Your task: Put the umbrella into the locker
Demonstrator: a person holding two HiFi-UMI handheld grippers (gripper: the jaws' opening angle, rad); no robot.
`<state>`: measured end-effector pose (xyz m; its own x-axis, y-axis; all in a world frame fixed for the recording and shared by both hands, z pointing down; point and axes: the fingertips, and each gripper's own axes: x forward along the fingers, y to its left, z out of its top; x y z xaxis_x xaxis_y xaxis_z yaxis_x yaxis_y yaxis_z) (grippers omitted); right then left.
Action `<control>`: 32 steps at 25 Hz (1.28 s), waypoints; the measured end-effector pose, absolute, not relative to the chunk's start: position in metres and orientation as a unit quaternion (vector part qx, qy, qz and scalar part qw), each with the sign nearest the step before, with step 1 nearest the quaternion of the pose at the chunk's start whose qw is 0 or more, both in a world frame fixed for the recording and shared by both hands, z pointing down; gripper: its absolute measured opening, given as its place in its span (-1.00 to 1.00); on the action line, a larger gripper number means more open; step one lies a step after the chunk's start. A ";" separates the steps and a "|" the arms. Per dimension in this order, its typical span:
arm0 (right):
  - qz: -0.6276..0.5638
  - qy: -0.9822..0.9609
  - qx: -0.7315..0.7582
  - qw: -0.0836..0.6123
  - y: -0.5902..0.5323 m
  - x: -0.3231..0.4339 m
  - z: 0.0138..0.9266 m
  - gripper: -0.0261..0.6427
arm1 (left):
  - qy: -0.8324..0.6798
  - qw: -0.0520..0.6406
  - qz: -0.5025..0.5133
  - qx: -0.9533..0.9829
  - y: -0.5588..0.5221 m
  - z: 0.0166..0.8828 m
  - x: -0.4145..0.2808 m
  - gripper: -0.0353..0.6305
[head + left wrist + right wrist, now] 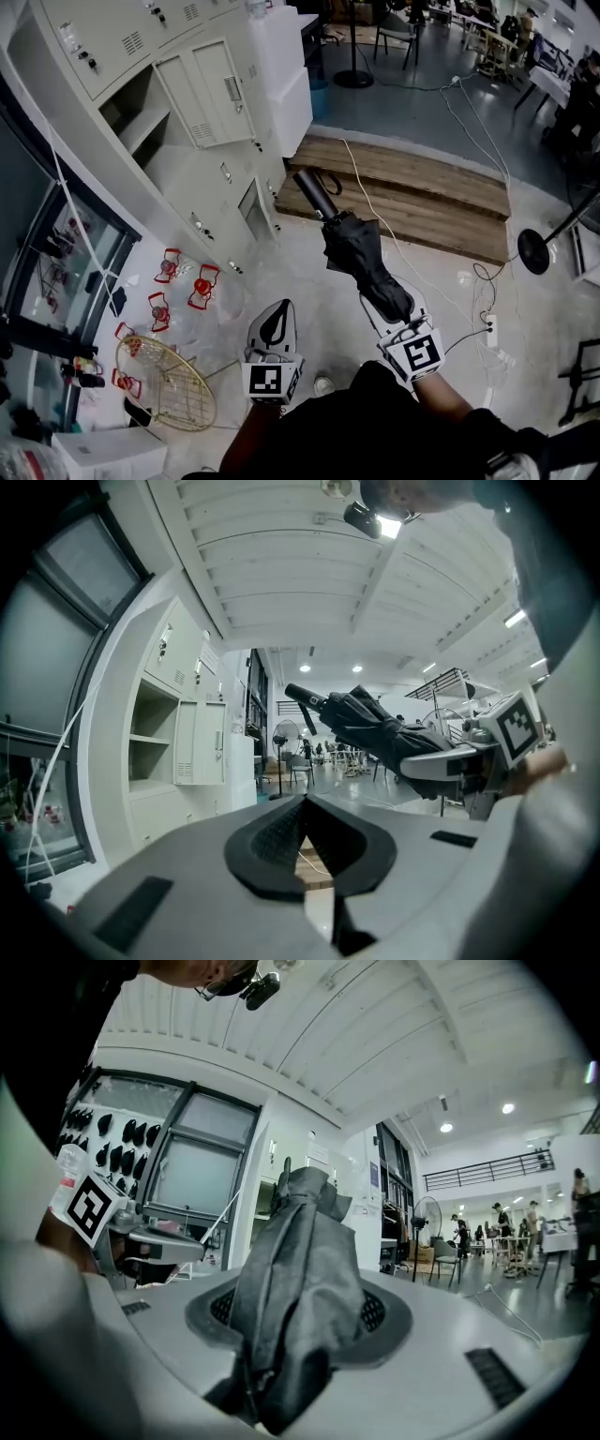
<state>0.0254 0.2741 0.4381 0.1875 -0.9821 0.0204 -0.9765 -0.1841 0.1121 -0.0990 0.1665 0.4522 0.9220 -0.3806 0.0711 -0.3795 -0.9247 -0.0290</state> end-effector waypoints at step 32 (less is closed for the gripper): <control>-0.045 -0.728 0.680 0.075 0.077 0.164 0.444 -0.29 | 0.290 -0.006 -0.047 -0.956 0.001 0.454 0.040 -0.90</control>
